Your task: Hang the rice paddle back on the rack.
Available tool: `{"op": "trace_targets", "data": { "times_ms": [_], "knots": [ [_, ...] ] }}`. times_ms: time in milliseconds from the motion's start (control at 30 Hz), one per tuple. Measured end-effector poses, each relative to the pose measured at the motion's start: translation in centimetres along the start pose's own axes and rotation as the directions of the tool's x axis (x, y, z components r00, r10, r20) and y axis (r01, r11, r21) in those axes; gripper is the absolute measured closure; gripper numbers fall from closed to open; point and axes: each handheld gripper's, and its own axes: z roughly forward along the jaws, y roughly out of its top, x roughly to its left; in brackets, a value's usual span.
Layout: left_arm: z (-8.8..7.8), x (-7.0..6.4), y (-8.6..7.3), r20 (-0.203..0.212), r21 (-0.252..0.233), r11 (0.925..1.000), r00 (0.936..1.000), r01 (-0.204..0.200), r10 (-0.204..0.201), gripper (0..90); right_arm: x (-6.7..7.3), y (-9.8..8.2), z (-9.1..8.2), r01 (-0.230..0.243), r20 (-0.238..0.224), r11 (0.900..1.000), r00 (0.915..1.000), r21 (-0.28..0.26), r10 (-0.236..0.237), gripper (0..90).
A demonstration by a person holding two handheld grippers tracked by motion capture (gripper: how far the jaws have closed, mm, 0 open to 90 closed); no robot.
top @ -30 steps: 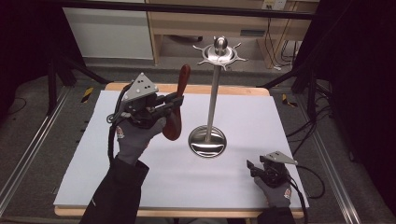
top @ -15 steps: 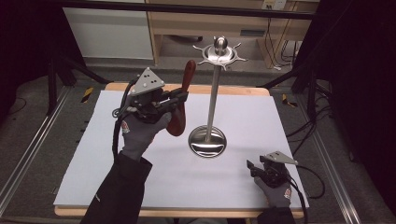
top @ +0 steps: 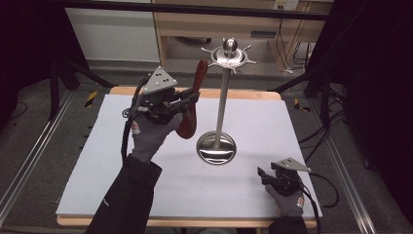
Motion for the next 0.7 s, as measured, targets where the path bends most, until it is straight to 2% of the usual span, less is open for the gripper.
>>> {"op": "trace_targets", "data": {
  "times_ms": [700],
  "knots": [
    [1.7, -0.1, 0.2, 0.000, 0.000, 1.0000, 1.0000, 0.004, -0.004, 78.5, 0.0, 0.0, -0.1, -0.003, -0.003, 1.000, 1.0000, -0.005, 0.003, 41.7]
  ]
}}
